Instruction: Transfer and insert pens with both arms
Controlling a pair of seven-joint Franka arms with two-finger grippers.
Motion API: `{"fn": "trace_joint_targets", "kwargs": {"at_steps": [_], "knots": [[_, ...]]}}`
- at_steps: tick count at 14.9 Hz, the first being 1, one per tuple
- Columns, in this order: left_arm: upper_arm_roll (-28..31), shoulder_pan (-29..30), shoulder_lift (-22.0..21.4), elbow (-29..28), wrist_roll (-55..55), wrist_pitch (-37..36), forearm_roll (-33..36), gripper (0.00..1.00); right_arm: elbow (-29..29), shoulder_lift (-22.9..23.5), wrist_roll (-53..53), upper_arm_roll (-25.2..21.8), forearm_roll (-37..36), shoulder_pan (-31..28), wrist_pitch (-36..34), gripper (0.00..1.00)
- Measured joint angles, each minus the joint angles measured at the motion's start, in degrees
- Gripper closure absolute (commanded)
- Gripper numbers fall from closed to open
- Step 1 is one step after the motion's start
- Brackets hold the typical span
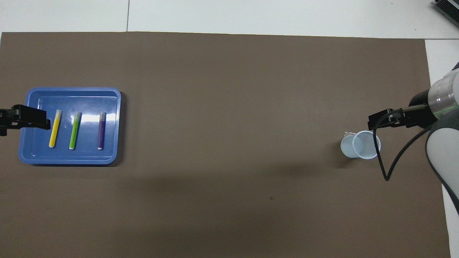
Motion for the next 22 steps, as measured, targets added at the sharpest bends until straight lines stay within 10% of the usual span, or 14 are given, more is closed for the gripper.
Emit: {"fn": "trace_joint_targets", "kwargs": {"at_steps": [22], "knots": [[0.1, 0.1, -0.2, -7.7, 0.0, 7.6, 0.0, 0.0, 1.3, -0.1, 0.0, 0.3, 0.0, 0.0, -4.9, 0.0]]}}
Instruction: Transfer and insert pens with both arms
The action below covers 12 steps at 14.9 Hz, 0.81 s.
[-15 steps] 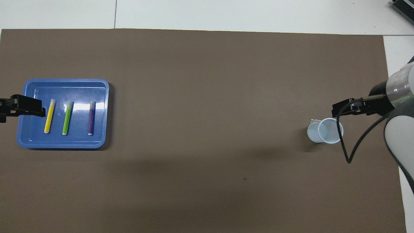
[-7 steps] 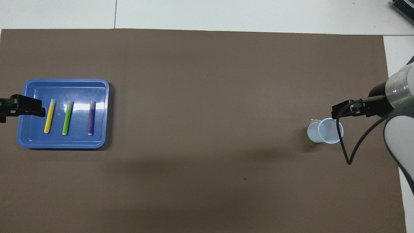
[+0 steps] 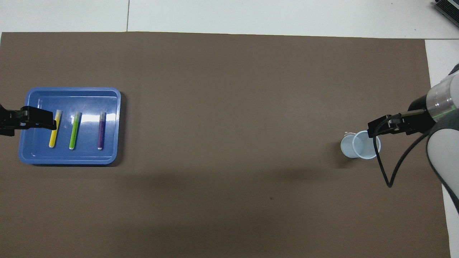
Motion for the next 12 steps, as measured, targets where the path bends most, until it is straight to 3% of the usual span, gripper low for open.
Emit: {"fn": "trace_joint_targets", "kwargs": {"at_steps": [12], "knots": [[-0.1, 0.4, 0.0, -11.5, 0.9, 12.2, 0.0, 0.0, 0.3, -1.3, -0.1, 0.1, 0.0, 0.8, -0.3, 0.0]]}}
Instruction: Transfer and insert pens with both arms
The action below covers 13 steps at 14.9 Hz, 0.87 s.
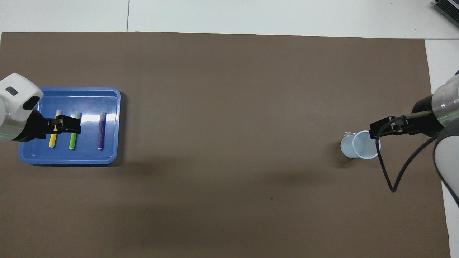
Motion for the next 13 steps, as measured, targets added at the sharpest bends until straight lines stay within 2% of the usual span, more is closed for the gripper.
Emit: {"fn": "trace_joint_targets", "kwargs": {"at_steps": [6, 13], "knots": [[-0.2, 0.0, 0.0, -4.4, 0.9, 2.9, 0.0, 0.0, -0.3, -0.1, -3.4, 0.2, 0.2, 0.0, 1.1, 0.0], [0.2, 1.6, 0.8, -10.7, 4.3, 10.6, 0.0, 0.0, -4.1, -0.9, -3.4, 0.3, 9.6, 0.0, 5.2, 0.0]]}}
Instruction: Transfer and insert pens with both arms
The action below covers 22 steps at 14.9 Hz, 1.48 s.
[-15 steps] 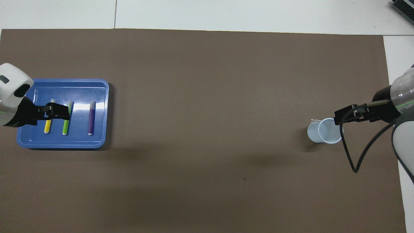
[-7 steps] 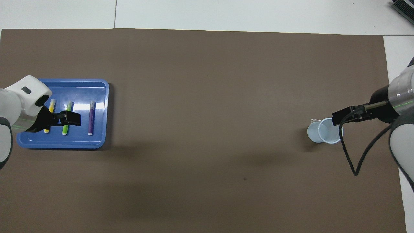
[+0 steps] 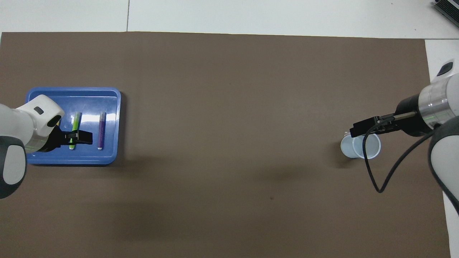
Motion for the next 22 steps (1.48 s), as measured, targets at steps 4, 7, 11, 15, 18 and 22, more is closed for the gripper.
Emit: {"fn": "trace_joint_targets", "kwargs": {"at_steps": [4, 7, 11, 15, 18, 22], "knots": [[0.0, 0.8, 2.3, -1.4, 0.5, 5.4, 0.0, 0.0, -7.9, -3.1, 0.1, 0.0, 4.8, 0.2, 6.5, 0.0], [0.0, 0.9, 4.3, -1.5, 0.5, 7.1, 0.0, 0.0, -11.9, -4.0, 1.6, 0.1, 6.0, 1.5, 9.1, 0.0], [-0.3, 0.8, 9.0, -1.6, 0.8, 12.2, 0.0, 0.0, -14.3, -4.1, 5.8, 0.2, 6.1, 4.1, 11.1, 0.0], [-0.5, 0.7, 13.3, -1.6, 0.9, 16.4, 0.0, 0.0, -16.7, -4.2, 6.1, 0.2, 6.1, 5.7, 13.3, 0.0], [-0.6, 0.7, 14.7, -1.6, 1.1, 18.4, 0.0, 0.0, -17.5, -4.7, 6.9, 0.2, 6.1, 6.7, 13.5, 0.0], [-0.8, -0.1, 15.2, -1.5, 1.1, 19.6, 0.0, 0.1, -18.3, -5.0, 6.9, 0.2, 6.1, 6.7, 14.3, 0.0]]}}
